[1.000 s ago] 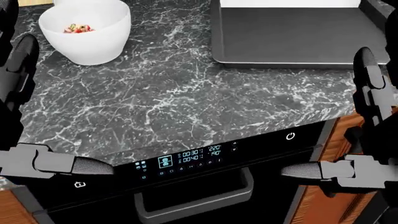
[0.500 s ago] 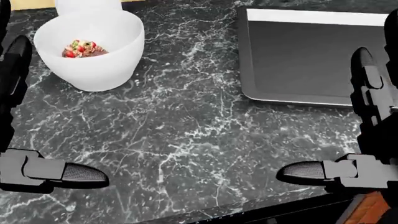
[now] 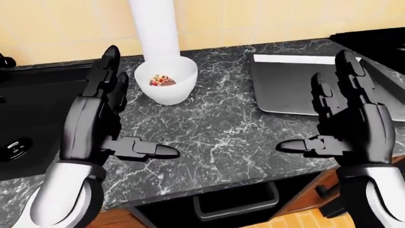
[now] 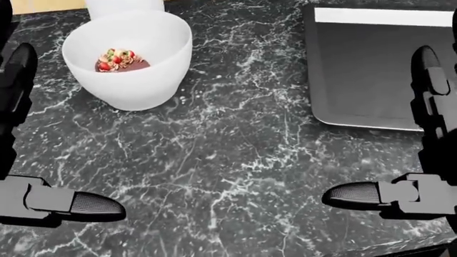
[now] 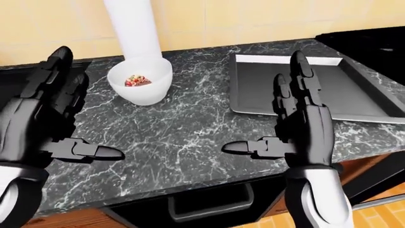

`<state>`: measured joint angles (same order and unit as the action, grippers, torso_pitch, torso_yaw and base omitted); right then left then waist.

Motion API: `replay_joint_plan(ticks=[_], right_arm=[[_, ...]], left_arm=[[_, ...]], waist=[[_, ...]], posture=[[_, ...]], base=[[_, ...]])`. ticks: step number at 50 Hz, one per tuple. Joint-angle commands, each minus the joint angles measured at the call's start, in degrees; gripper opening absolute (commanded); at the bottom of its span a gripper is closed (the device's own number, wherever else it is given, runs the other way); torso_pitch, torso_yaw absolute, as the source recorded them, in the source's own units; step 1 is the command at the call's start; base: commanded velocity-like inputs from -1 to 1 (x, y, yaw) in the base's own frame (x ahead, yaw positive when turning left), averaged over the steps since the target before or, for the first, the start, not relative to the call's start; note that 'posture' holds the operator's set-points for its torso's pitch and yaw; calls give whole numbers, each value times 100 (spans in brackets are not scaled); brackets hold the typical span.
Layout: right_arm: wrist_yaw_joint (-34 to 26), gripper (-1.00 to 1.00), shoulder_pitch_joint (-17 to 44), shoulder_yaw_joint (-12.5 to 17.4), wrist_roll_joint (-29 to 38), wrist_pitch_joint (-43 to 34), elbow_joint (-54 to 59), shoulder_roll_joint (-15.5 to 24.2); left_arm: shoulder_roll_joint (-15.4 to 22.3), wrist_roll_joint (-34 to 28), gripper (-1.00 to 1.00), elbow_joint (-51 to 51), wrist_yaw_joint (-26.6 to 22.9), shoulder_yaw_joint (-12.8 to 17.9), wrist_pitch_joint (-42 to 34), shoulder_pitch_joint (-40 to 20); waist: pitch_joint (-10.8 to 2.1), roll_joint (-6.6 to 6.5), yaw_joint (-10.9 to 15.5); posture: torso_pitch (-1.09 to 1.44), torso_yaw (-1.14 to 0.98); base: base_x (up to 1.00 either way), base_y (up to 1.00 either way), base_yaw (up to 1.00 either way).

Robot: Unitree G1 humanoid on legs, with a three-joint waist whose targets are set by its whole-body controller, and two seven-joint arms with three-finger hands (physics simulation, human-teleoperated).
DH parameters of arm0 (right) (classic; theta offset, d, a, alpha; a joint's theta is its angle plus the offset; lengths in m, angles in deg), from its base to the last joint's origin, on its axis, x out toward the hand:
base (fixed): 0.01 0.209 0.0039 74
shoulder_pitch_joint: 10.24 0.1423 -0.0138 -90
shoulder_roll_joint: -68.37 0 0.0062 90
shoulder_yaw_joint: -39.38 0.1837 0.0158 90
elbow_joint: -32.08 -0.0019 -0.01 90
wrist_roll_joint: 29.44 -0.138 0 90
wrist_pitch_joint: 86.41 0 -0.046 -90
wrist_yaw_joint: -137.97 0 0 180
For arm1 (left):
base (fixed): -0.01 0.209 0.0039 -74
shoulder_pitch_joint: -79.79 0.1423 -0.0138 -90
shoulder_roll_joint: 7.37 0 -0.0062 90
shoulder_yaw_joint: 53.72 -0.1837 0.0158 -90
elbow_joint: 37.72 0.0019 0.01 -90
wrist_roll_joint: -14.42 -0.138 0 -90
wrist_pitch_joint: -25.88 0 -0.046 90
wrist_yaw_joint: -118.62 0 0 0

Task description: Pick up the bowl with cake and place it on the tray. Pick up the cupcake and place it on the tray.

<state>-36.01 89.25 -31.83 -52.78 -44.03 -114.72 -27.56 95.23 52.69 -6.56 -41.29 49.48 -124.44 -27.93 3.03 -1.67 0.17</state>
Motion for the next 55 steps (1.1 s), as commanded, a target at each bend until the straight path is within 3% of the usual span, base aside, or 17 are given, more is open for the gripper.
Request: replay_joint_plan(ticks=[1, 4, 6, 7, 8, 9, 11, 13, 21, 27, 31, 36, 41, 45, 49, 55], right_arm=[[-26, 100, 113, -4, -25, 179, -252, 22], [-39, 100, 80, -53, 20, 218, -244, -8], [-41, 100, 101, -63, 29, 192, -245, -13], [-32, 100, 144, -49, 10, 151, -258, -2], [-24, 100, 173, -37, -12, 117, -280, 10], [-19, 100, 193, -33, -26, 97, -287, 19], [1, 100, 264, -44, -48, 34, -304, 55], [47, 100, 380, -59, -75, -71, -318, 120], [843, 100, 1611, -164, -900, -974, -320, 994], [696, 100, 2668, -444, -606, -1807, -157, 1156], [333, 100, 3283, -792, -145, -2184, 16, 1323], [-302, 100, 4140, -1592, 805, -2212, 786, 1305], [-1169, 100, 4876, -2384, 2124, -2036, 1573, 941], [-2079, 100, 5266, -2825, 3472, -1546, 2393, 580], [-3095, 100, 5486, -3002, 4812, -1105, 2962, 25], [-4295, 100, 5690, -2919, 6408, -276, 3685, -774]], left_arm=[[87, -32, 100, -116, 55, 150, 195, -107], [91, -41, 100, -116, 38, 172, 240, -51], [81, -66, 100, -116, 19, 177, 262, -20], [82, -73, 100, -116, 12, 183, 276, -4], [83, -67, 100, -116, 8, 198, 281, 4], [86, -57, 100, -116, 12, 208, 280, 4], [102, -33, 100, -116, 20, 222, 288, 10], [129, 7, 100, -116, 38, 241, 304, 20], [347, 388, 100, -116, 283, 351, 403, 44], [446, 522, 100, -116, 362, 400, 516, 137], [526, 635, 100, -116, 449, 428, 564, 148], [728, 958, 100, -116, 685, 478, 624, 131], [853, 1206, 100, -116, 788, 634, 631, 126], [965, 1376, 100, -116, 795, 823, 742, 255], [961, 1352, 100, -116, 709, 919, 782, 343], [943, 1352, 100, -116, 610, 1072, 784, 398]], waist=[[-21, 44, 11], [-28, -105, -15], [-97, -320, -45], [-68, -161, 6], [-90, -235, -43], [-125, -198, -47], [-117, -70, -72], [-84, 146, -43], [-185, 52, -34], [-156, 27, -45], [-118, 24, -44], [-75, -7, -59], [-58, -64, -72], [-36, -126, -88], [-34, -182, -99], [-45, -260, -108]], posture=[[0, 0], [0, 0], [0, 0], [0, 0], [0, 0], [0, 0], [0, 0], [0, 0], [0, 0], [0, 0], [0, 0], [0, 0], [0, 0], [0, 0], [0, 0], [0, 0]], base=[[35, 0, 0], [35, 0, 0], [27, 0, 0], [5, 0, 0], [0, 0, 0], [0, 0, 0], [0, 0, 0], [0, 0, 0], [0, 0, 0], [0, 0, 0], [0, 0, 0], [0, 0, 0], [0, 0, 0], [0, 0, 0], [0, 0, 0], [0, 0, 0]])
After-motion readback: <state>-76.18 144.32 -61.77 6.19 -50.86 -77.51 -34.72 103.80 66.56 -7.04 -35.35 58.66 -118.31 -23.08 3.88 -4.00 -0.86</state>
